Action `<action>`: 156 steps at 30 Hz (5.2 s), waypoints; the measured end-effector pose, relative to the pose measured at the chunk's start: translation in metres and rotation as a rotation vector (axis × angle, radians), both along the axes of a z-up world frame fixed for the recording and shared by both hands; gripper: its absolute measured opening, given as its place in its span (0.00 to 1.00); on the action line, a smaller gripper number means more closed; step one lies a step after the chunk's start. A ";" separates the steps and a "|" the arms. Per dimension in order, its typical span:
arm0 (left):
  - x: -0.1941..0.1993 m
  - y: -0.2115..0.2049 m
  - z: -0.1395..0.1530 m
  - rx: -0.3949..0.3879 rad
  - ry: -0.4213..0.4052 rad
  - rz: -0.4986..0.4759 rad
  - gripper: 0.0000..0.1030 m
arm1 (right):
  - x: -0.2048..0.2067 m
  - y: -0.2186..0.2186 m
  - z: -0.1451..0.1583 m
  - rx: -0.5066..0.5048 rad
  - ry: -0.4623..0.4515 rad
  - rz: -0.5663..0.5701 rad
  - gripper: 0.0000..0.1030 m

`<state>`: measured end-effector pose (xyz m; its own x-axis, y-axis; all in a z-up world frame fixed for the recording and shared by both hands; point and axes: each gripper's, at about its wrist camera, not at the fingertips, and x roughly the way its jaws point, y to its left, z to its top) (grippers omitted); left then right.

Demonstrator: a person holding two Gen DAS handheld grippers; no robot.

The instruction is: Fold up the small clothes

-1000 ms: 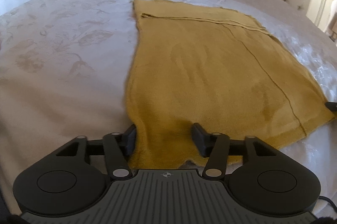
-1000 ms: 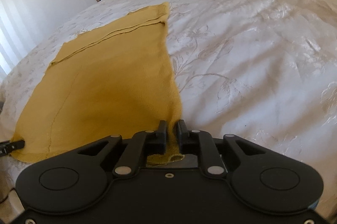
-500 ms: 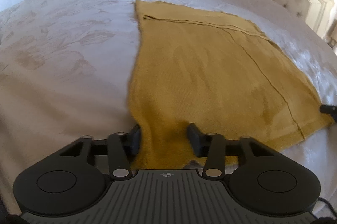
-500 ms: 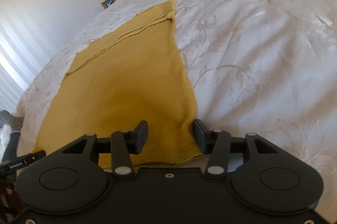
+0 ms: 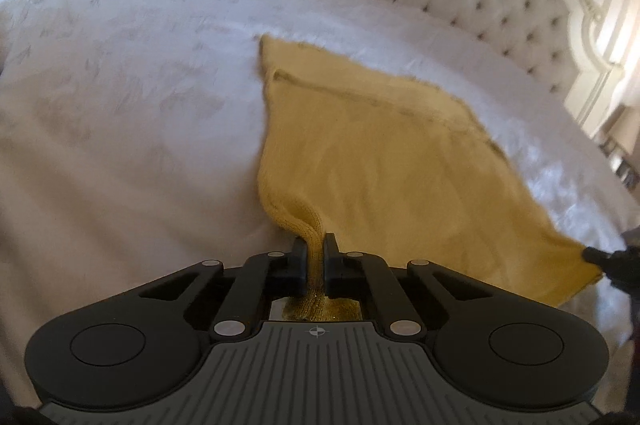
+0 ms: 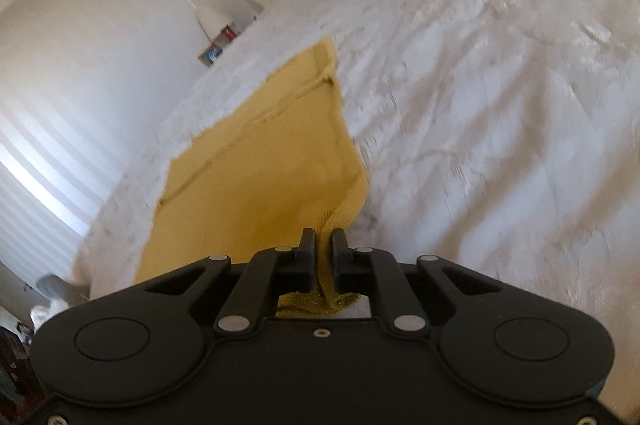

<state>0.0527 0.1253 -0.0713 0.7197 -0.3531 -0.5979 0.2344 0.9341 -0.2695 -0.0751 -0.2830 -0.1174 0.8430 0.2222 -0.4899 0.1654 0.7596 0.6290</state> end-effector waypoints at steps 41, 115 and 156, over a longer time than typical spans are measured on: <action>0.083 0.042 0.013 -0.037 -0.006 0.076 0.22 | 0.162 0.027 0.004 -0.348 0.051 0.303 0.58; 0.196 -0.058 0.072 0.222 -0.447 -0.096 0.08 | 0.251 -0.021 0.069 -0.400 -0.216 0.071 0.09; 0.228 -0.058 -0.015 0.477 -0.012 -0.035 1.00 | 0.270 0.036 0.010 -0.579 0.034 0.199 0.99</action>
